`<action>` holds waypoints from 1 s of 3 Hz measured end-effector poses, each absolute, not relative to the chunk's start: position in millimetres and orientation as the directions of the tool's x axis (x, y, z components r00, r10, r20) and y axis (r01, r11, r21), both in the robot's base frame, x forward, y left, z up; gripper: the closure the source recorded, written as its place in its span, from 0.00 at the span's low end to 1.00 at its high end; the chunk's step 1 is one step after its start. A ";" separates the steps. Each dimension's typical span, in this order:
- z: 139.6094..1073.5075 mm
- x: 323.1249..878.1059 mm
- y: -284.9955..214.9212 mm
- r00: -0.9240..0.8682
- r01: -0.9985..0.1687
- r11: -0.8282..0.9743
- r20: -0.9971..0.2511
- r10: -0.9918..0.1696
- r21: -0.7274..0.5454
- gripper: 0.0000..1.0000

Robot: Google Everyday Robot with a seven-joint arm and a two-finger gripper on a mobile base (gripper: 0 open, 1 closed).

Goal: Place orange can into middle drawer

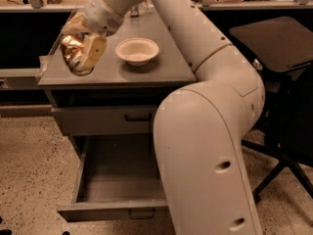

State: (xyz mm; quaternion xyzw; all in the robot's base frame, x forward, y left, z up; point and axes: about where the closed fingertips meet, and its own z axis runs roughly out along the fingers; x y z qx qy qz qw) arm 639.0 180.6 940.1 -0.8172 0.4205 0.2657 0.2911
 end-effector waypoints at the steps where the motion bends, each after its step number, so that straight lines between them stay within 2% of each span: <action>1: 922.2 600.0 216.6 0.664 -0.724 -0.632 -0.529 -0.528 -0.277 1.00; 3: 879.5 594.7 225.6 0.689 -0.698 -0.685 -0.458 -0.561 -0.210 1.00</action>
Offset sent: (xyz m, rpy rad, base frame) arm -0.0320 0.0304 -0.0116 -0.1106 -0.1144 0.1265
